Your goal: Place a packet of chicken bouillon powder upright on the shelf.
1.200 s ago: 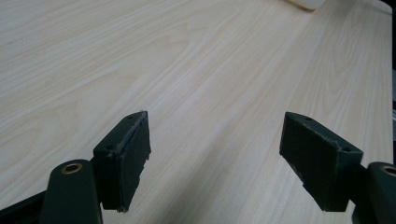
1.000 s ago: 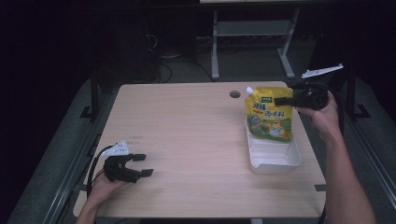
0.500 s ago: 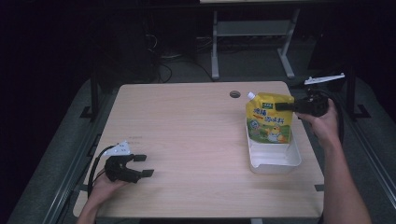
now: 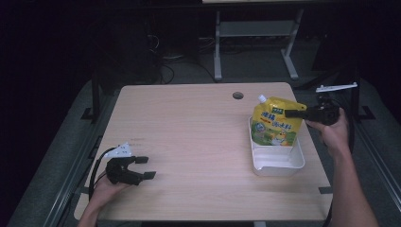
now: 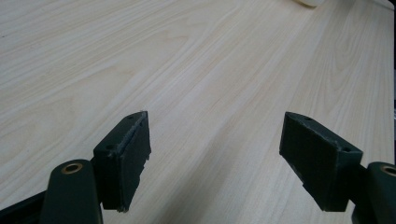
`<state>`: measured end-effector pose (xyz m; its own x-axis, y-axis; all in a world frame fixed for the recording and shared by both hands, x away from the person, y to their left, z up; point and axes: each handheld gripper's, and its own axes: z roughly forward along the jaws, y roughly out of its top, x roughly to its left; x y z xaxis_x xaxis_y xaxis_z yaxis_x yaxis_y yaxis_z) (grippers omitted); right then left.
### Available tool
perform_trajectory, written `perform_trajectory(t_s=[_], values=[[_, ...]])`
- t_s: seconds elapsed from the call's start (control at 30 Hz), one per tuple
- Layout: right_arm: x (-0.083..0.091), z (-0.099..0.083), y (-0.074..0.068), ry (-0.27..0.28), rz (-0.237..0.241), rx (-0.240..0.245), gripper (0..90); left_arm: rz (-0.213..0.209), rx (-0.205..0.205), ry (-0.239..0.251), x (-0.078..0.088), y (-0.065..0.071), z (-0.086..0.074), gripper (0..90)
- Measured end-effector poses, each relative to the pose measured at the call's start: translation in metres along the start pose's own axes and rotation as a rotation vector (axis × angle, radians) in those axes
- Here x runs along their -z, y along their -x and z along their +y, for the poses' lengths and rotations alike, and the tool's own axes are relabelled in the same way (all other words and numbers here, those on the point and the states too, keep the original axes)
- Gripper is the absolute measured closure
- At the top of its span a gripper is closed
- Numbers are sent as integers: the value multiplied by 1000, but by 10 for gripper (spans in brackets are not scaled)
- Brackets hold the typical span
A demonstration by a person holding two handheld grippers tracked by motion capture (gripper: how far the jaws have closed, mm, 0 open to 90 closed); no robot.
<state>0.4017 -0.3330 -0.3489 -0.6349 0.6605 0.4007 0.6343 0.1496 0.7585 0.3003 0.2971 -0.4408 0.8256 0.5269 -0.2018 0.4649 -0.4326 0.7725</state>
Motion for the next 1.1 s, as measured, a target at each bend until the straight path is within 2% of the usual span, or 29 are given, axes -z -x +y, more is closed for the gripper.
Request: perform_trajectory(t_s=[0.17, 0.2, 0.23, 0.27, 0.3, 0.33, 0.37, 0.5, 0.53, 0.77, 1.1], values=[[-1, -6, 4, 17, -4, -16, 869, 1, 3, 6, 0, 0, 0, 240], [0, -7, 3, 24, -7, -19, 827, 1, 2, 7, 1, 0, 0, 240], [0, -7, 3, 24, -7, -19, 827, 0, 1, 7, 1, 0, 0, 240], [-1, -7, 3, 32, -6, -33, 743, 0, 2, 9, 1, 0, 0, 240], [-1, -8, 3, 32, -7, -40, 710, 0, 3, 11, 2, 0, 0, 240], [-1, -8, 3, 32, -7, -40, 710, 0, 3, 11, 2, 0, 0, 240], [0, -10, 3, 33, -10, -53, 662, -1, 3, 12, 1, 0, 0, 240], [3, -14, 3, 60, -5, -67, 613, -1, 2, 10, 2, 0, 0, 240], [5, -17, 2, 68, -10, -78, 578, -1, 3, 12, 2, 0, 0, 239], [13, -27, -2, 97, -31, -98, 546, -16, 14, 51, 6, -1, 1, 238], [31, -43, -11, 115, -67, -117, 516, -16, 8, 48, 6, -1, 0, 235]])
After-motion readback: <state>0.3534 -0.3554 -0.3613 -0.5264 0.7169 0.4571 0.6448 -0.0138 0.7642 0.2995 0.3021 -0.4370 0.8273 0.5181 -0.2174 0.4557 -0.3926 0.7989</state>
